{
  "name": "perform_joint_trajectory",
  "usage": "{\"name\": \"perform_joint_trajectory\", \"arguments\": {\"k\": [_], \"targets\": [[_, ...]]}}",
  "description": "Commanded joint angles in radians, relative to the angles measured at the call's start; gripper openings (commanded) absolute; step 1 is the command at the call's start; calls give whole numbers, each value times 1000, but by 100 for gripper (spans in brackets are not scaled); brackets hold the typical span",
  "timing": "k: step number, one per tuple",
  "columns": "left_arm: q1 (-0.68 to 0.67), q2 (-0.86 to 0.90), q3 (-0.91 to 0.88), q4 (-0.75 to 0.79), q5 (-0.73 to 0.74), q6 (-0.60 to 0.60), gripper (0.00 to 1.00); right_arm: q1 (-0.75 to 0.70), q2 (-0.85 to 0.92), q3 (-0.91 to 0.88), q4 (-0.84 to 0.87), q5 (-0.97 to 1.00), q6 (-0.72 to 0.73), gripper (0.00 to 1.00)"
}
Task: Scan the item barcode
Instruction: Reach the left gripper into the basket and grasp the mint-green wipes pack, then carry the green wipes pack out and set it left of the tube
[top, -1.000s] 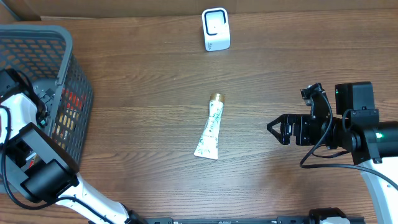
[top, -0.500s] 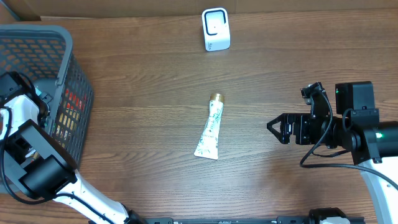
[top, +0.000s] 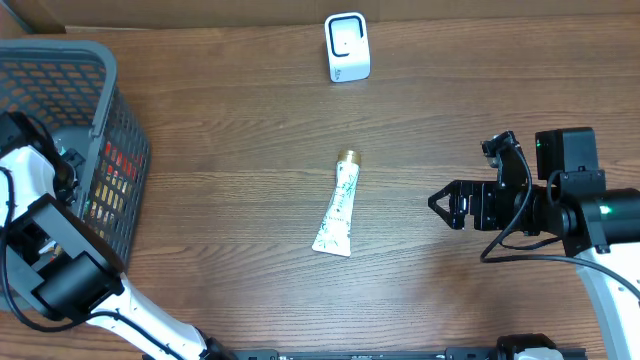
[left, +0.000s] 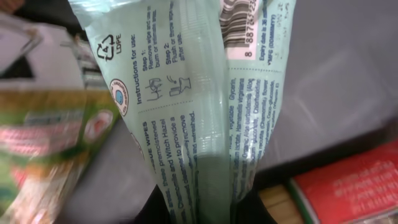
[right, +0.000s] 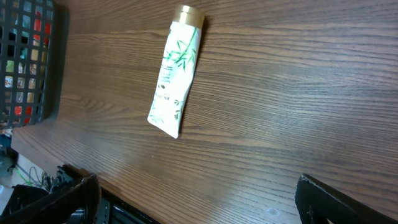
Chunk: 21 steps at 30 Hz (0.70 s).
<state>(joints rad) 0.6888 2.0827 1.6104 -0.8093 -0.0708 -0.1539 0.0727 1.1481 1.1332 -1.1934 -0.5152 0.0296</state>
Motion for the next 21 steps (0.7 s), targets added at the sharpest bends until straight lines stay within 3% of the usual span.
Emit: {"name": "perform_joint_trajectory", "arguments": {"k": [1,11,15,18,21], "targets": [[-5,-130,100,-37,24,22,4,5,6,16,3,6,-5,100],[-32,-497,156,-31,256,62,4,5,7,16,8,6,-5,100],[-74,-629,156,-85,515,130,4,5,7,16,19,6,-5,100],[-152,-687,153,-169,653,153,4,5,7,16,31,6,-4,100],[-288,-697,138,-251,649,204,4,5,7,16,32,6,-4,100]]}}
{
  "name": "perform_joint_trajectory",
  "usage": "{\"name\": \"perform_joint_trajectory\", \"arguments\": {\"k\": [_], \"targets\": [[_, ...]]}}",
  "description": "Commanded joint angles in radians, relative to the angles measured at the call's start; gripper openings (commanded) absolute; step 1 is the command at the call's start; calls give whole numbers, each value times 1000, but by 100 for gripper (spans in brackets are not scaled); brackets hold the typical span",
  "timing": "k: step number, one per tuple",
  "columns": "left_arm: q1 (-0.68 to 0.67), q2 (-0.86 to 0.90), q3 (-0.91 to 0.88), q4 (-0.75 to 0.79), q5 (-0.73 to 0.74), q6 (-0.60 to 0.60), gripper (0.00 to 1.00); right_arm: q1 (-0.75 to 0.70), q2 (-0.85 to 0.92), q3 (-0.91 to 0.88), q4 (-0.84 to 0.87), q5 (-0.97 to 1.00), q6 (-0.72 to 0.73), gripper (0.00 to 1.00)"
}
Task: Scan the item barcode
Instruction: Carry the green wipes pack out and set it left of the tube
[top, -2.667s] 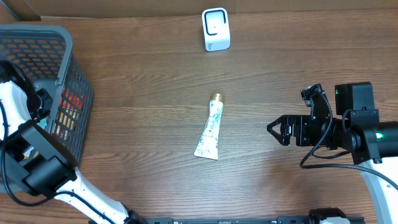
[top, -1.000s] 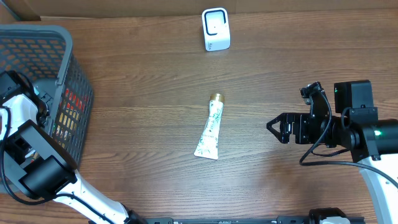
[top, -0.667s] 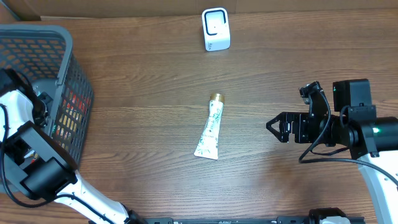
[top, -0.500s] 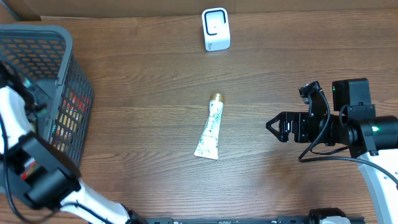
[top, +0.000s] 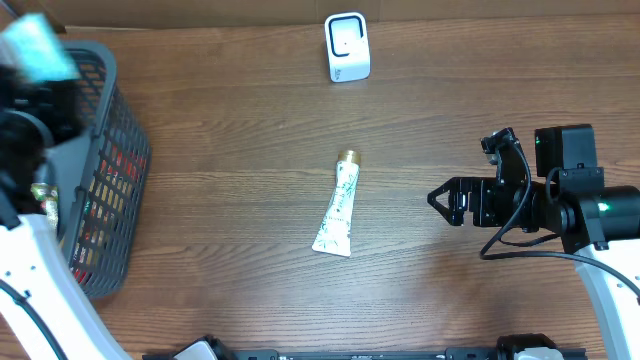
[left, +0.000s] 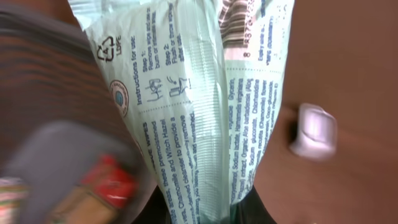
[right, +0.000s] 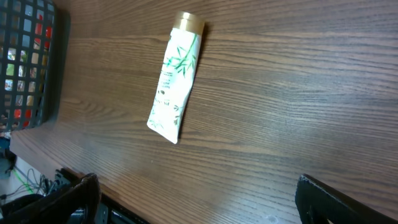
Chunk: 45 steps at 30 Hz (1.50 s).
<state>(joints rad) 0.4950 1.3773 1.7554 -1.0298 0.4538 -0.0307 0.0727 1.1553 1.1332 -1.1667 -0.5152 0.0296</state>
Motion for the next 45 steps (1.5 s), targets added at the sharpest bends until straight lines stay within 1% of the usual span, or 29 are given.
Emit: {"name": "perform_joint_trajectory", "arguments": {"k": [1,5,7,9,14,18,19,20,22,23,24,25,26,29,31,33,36,38,41,45], "targets": [[-153,10,-22,-56,99,99,4,5,0,16,5,6,-4,100],[-369,37,-137,-87,-85,94,4,5,0,16,2,6,-4,100],[-452,60,-212,-70,-159,66,4,5,0,16,2,6,-5,100],[-529,95,-299,-30,-194,48,4,5,0,16,2,6,-4,100],[-666,222,-483,121,-205,16,4,5,0,16,0,6,-4,100],[-718,335,-531,187,-283,-53,4,5,0,16,-14,6,-5,100],[-724,360,-530,194,-279,-56,4,5,0,16,-16,6,-5,100],[-727,378,-529,197,-266,-61,13,5,0,16,-16,6,-5,100],[-732,388,-525,190,-241,-63,49,5,0,16,-14,6,-5,100],[-733,387,-517,178,-241,-62,69,5,0,16,-14,6,-5,100],[-732,382,-500,157,-244,-58,78,5,0,16,-14,6,-5,100],[-732,379,-475,130,-244,-45,84,5,0,16,-14,6,-5,100],[-731,373,-435,92,-244,-39,87,5,0,16,-14,6,-5,100],[-720,359,-270,-54,-269,-13,89,5,0,16,-13,6,-5,100],[-700,348,-111,-180,-336,-10,91,5,0,16,-14,6,-5,100],[-666,340,73,-296,-391,-10,100,5,0,16,-17,6,-5,100],[-581,331,338,-419,-405,-10,99,5,0,16,-16,6,-5,100],[-499,323,478,-475,-405,-11,100,5,0,16,-17,6,-5,100],[-354,299,572,-525,-403,-38,100,5,0,16,-24,6,-5,100],[-144,283,568,-560,-362,-56,100,5,0,16,-28,6,-5,100]]}}
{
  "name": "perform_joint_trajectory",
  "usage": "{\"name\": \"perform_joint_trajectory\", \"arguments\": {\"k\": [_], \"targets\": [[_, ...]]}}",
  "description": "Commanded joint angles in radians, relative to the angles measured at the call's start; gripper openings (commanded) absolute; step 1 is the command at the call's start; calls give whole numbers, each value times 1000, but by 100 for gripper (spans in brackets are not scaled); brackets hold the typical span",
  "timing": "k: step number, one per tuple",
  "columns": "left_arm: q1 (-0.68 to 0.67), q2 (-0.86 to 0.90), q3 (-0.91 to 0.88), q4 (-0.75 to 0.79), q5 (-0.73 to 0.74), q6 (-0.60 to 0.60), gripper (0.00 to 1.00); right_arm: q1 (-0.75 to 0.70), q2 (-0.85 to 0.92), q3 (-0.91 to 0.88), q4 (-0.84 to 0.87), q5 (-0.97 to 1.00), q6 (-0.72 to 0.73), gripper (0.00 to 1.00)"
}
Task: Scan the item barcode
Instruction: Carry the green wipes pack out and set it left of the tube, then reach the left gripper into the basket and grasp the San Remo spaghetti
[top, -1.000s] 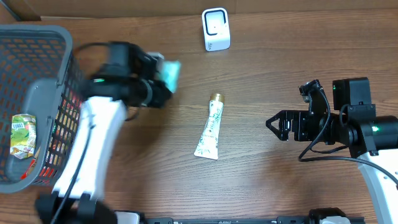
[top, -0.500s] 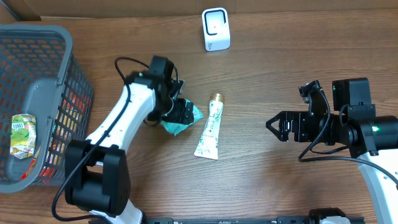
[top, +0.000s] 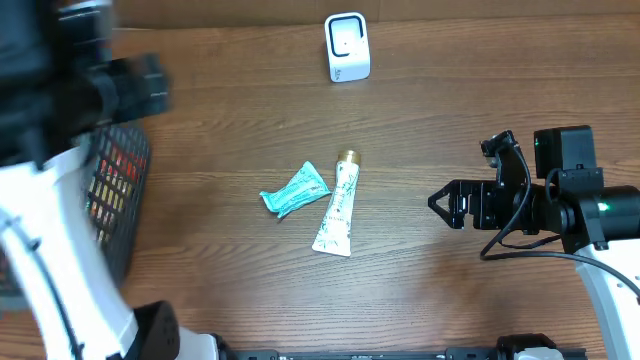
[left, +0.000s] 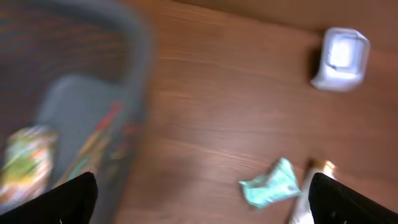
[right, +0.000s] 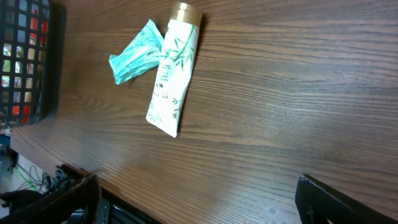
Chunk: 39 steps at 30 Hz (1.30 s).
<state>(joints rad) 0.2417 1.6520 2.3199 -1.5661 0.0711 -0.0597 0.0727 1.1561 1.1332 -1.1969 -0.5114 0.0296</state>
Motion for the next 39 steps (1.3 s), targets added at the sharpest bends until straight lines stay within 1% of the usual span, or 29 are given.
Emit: {"name": "perform_joint_trajectory", "arguments": {"k": [1,4,7,10,12,16,20,22,23,26,31,36,39], "targets": [[165,11,-4,-31,39,-27,100,5,-1,16,2,2,-5,100],[336,12,-70,-18,151,-6,100,5,-1,16,2,2,-5,100],[494,12,-192,35,291,39,99,5,-1,16,3,2,-5,100],[567,12,-315,113,300,39,100,5,-1,16,3,3,-5,100],[598,12,-430,197,305,37,99,5,-1,16,3,3,-5,100],[598,12,-619,359,277,41,100,5,-1,16,3,3,-5,100],[574,12,-805,526,168,62,100,5,-1,16,2,6,-5,100],[565,14,-879,608,162,117,100,5,-1,16,2,6,-5,100],[560,18,-937,679,161,159,100,5,-1,13,4,6,-5,100],[556,31,-999,763,158,237,100,5,1,6,6,6,-5,100],[556,68,-1022,797,148,395,100,5,2,-11,10,6,-5,100],[556,109,-1022,801,80,404,100,5,10,-14,13,6,-5,100],[556,150,-1022,806,78,404,100,5,18,-14,20,6,-5,100]]}}
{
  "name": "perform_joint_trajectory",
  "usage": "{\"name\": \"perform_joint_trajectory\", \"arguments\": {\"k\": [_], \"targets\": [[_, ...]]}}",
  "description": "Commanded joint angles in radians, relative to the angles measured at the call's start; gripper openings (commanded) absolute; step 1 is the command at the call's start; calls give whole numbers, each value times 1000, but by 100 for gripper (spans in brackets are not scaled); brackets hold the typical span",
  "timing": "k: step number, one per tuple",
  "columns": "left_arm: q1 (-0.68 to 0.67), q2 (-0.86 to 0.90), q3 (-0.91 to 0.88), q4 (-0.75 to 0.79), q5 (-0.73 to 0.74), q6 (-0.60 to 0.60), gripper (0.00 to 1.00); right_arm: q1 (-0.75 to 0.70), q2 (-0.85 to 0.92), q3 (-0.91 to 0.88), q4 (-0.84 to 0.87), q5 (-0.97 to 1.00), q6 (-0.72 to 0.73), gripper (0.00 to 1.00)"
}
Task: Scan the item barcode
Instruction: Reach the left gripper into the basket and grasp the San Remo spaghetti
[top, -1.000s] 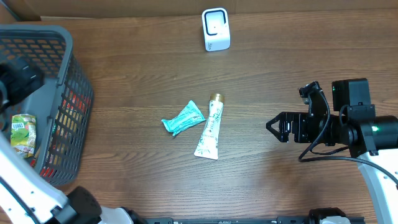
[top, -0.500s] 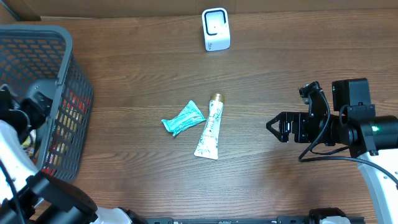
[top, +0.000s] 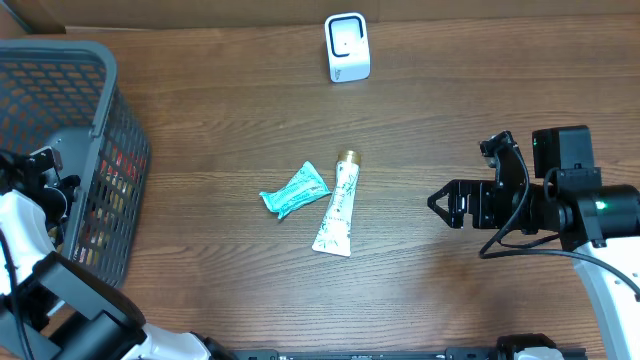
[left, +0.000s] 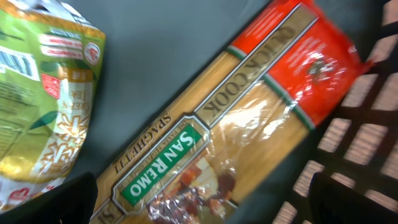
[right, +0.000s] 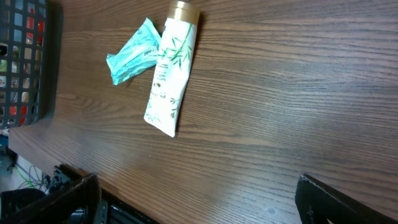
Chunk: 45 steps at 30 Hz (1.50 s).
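Observation:
A teal wipes pack (top: 295, 190) lies mid-table, touching a white tube with a gold cap (top: 338, 205); both also show in the right wrist view, the pack (right: 134, 51) left of the tube (right: 168, 78). The white scanner (top: 347, 47) stands at the far edge. My left gripper (left: 199, 208) is open, low inside the grey basket (top: 60, 70), over a San Remo spaghetti pack (left: 205, 143). In the overhead view it (top: 48, 175) sits at the basket's near side. My right gripper (top: 447, 205) hangs open to the right of the tube, holding nothing.
A green and yellow packet (left: 43, 93) lies beside the spaghetti on the basket floor, and the basket's mesh wall (left: 354, 137) is close on the right. The basket (right: 25, 62) edges the right wrist view at left.
My left gripper was open above the table beside the basket; now it is down inside the basket over the spaghetti pack. The wipes pack, tube and right arm have stayed put.
My left gripper was shut on the wipes pack inside the basket. Then it held the pack up over the basket's rim. Later the pack lay on the table next to the tube and the gripper was open. Now that gripper is back in the basket.

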<state>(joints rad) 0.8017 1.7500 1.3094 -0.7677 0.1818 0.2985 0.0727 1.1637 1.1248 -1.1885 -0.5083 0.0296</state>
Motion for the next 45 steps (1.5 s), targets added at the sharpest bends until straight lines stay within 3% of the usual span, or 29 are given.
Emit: {"name": "perform_joint_trajectory", "arguments": {"k": [1,19,21,25,31,38,45], "targets": [[-4,67,-12,7,-33,46,100,5,13,-6,14,3,-5,100],[-6,254,-12,62,-4,6,99,5,26,-6,20,3,-4,100],[-5,266,-12,59,-7,0,86,5,26,-6,20,3,-4,100],[3,273,-12,58,-13,-25,45,5,26,-6,21,3,-4,100],[3,273,-11,62,-13,-45,6,5,26,-6,20,3,0,100],[3,261,48,16,-13,-89,4,5,26,-6,21,3,0,100],[2,236,297,-177,24,-132,4,5,26,-6,20,3,0,100]]}}
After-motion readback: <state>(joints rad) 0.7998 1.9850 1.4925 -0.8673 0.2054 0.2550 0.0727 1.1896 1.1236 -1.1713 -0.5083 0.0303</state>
